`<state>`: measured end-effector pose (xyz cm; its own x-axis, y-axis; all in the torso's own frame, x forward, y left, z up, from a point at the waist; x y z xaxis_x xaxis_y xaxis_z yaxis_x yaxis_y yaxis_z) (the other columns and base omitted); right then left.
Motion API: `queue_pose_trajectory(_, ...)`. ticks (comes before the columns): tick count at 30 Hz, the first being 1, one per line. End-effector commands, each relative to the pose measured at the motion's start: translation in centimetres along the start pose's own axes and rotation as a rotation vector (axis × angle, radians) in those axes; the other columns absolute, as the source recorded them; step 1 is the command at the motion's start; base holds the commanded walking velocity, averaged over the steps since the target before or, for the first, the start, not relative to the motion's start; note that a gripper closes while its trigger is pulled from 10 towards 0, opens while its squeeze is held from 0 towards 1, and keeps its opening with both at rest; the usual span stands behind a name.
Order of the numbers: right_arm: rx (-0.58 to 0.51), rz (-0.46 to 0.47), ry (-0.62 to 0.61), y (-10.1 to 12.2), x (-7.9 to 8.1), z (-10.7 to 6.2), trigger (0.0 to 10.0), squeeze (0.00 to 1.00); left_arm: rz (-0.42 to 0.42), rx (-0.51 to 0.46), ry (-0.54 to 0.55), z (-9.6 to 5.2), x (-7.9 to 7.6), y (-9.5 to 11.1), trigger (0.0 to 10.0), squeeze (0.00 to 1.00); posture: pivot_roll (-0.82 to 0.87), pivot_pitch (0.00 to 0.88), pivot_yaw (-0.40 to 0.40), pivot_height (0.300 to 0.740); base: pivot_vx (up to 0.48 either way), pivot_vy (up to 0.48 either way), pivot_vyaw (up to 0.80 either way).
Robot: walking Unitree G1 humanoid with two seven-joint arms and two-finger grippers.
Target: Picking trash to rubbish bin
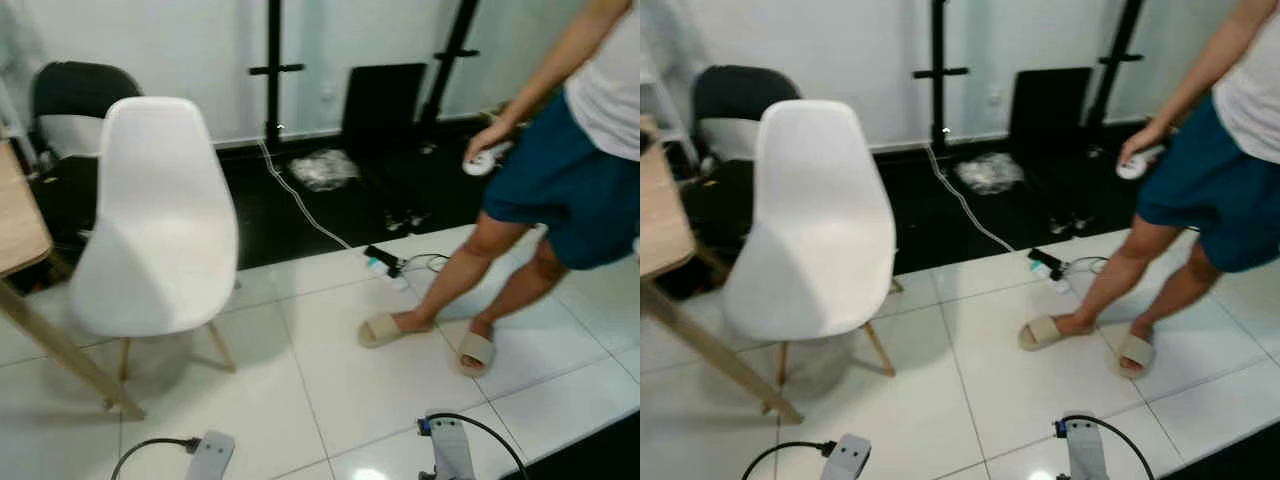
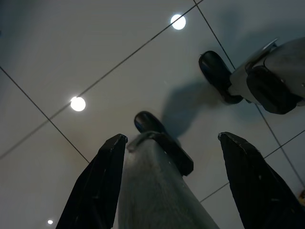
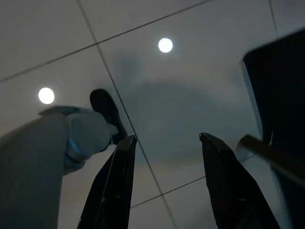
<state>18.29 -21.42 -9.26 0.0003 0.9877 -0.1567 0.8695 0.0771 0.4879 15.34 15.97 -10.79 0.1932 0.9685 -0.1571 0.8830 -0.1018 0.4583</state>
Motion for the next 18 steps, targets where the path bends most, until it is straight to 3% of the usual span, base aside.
queue_pose_trajectory(1, -0.009, 0.061, -0.002, 0.3, -0.2, 0.0, 10.0, 0.00, -0.003, 0.028, 0.014, -0.2, 0.3, -0.9, 10.0, 0.00, 0.02, 0.000, 0.004, 0.740, 0.000, 0.000, -0.80)
queue_pose_trajectory(3, -0.075, 0.149, 0.056, 1.9, 0.2, 0.1, 10.0, 0.00, -0.003, 0.031, 0.020, -0.3, 0.5, -1.1, 10.0, 0.00, 0.03, 0.000, 0.005, 0.740, 0.000, 0.000, -0.80)
queue_pose_trajectory(4, -0.075, 0.149, 0.056, 1.9, 0.2, 0.1, 10.0, 0.00, -0.003, 0.031, 0.020, -0.3, 0.5, -1.1, 10.0, 0.00, 0.03, 0.000, 0.005, 0.740, 0.000, 0.000, -0.80)
queue_pose_trajectory(6, -0.183, 0.210, 0.172, 4.7, 1.2, 0.0, 10.0, 0.00, -0.003, 0.035, 0.025, -0.4, 0.7, -1.4, 10.0, 0.00, 0.03, 0.000, 0.007, 0.740, 0.000, 0.000, -0.80)
queue_pose_trajectory(9, -0.276, 0.223, 0.282, 7.1, 2.1, -0.3, 10.0, 0.00, -0.002, 0.040, 0.029, -0.5, 0.9, -1.6, 10.0, 0.00, 0.02, 0.000, 0.010, 0.740, 0.000, 0.000, -0.80)
queue_pose_trajectory(14, -0.349, 0.224, 0.346, 9.1, 2.0, -0.7, 10.0, 0.00, -0.004, 0.044, 0.030, -0.5, 0.8, -1.8, 10.0, 0.00, 0.01, 0.000, 0.007, 0.740, 0.000, 0.000, -0.80)
queue_pose_trajectory(18, -0.305, 0.202, 0.280, 8.2, 0.7, -0.4, 10.0, 0.00, -0.007, 0.040, 0.028, -0.4, 0.6, -1.7, 10.0, 0.00, 0.01, 0.000, 0.003, 0.740, 0.000, 0.000, -0.80)
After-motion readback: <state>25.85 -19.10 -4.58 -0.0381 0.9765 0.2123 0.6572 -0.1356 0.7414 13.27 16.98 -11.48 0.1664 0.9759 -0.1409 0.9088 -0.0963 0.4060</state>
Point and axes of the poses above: a point about 5 cm out from each wrist's last joint towards the gripper, its own z axis pointing out of the wrist towards the gripper, its own y axis along the axis of the wrist's last joint, x = y × z, the point moved 1 cm from there along z, pointing out of the wrist towards the gripper, and after that the axes turned 6 degrees about -z, right-handed, at the moved point
